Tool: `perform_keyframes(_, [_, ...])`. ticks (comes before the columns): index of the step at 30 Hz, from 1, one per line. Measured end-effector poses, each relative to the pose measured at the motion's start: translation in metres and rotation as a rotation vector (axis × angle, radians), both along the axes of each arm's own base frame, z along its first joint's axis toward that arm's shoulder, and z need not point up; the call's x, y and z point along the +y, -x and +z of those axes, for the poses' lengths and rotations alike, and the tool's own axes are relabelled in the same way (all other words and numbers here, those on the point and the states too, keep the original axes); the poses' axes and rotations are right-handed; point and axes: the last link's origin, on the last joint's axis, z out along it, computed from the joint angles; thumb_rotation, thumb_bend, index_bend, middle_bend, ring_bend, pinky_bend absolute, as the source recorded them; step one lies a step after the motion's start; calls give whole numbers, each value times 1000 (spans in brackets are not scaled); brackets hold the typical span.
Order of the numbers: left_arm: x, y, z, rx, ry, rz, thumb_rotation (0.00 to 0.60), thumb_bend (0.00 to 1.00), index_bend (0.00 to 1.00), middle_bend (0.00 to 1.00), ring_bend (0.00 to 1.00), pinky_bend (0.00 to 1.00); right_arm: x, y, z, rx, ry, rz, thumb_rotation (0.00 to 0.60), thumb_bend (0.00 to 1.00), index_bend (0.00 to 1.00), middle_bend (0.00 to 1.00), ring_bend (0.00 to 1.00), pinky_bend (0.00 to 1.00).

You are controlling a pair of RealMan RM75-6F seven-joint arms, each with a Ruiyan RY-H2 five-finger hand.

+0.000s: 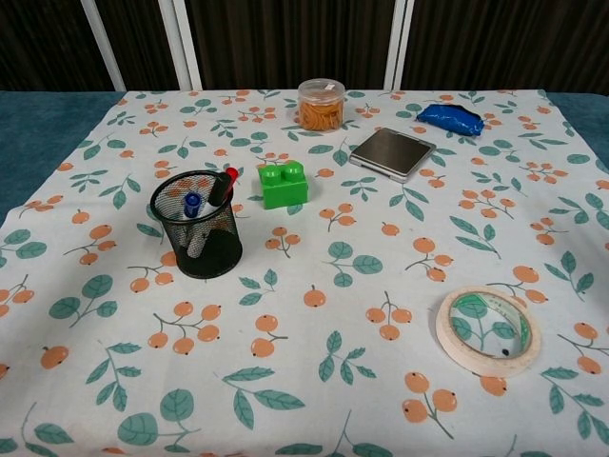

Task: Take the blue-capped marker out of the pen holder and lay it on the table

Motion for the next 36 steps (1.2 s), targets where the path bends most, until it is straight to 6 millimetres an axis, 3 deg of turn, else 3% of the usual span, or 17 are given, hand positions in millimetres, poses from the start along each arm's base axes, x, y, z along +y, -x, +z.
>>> perform_keyframes(5, [8, -25, -26, -6, 75, -39, 600, 245, 350, 43, 0, 0, 0, 0, 0, -3, -2, -3, 600, 114, 62, 0, 52, 167])
perform_keyframes(18, [12, -51, -90, -36, 146, -66, 600, 223, 421, 62, 0, 0, -1, 1, 1, -13, -6, -8, 600, 113, 62, 0, 52, 167])
perform_keyframes(36, [26, -81, -118, -63, 164, -122, 600, 265, 458, 76, 0, 0, -2, 1, 0, -17, -18, -21, 600, 114, 62, 0, 52, 167])
